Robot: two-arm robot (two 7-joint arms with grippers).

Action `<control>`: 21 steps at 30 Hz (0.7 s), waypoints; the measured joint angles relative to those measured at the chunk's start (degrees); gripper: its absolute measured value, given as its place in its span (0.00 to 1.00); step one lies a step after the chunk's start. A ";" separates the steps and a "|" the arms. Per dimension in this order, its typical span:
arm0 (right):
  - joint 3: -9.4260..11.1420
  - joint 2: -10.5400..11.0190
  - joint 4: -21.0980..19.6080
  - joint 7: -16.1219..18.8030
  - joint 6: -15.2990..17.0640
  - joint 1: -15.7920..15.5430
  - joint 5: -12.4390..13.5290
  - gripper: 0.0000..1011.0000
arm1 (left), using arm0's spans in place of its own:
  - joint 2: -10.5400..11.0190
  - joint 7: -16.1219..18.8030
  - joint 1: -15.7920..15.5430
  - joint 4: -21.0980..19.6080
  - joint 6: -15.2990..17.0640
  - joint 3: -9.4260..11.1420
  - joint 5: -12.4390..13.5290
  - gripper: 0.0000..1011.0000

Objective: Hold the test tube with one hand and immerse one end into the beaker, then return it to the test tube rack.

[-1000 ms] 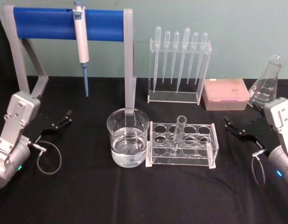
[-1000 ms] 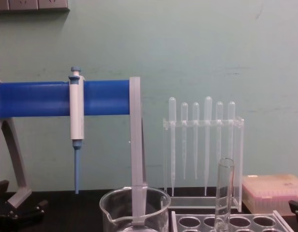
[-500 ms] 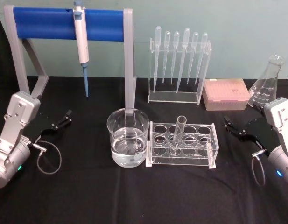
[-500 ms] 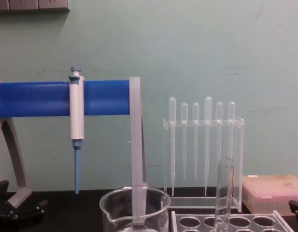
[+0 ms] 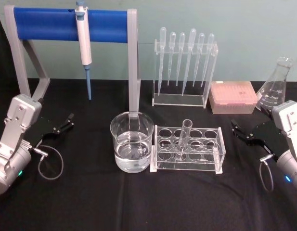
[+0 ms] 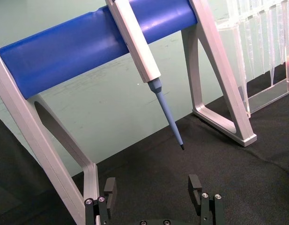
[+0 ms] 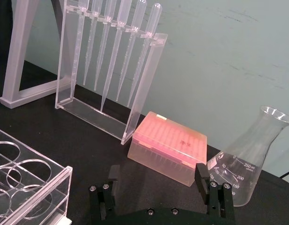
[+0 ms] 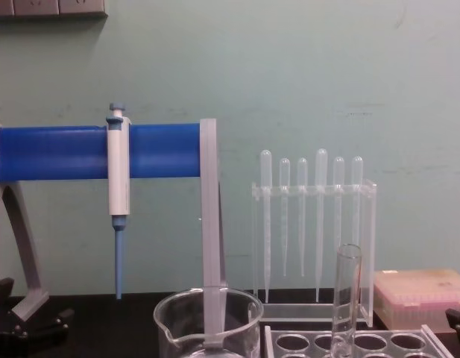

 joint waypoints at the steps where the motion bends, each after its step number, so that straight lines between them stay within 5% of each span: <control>1: 0.00 0.00 0.00 0.00 0.00 0.00 0.00 0.99 | 0.00 0.00 0.00 0.00 0.00 0.00 0.00 0.99; 9: 0.07 0.05 -0.14 0.07 -0.01 -0.03 -0.16 0.99 | 0.00 0.00 0.00 0.00 0.00 0.00 0.00 0.99; 21: 4.34 3.47 -8.42 3.46 -0.63 -4.17 1.69 0.99 | 0.00 0.00 0.00 0.00 0.00 0.00 0.00 0.99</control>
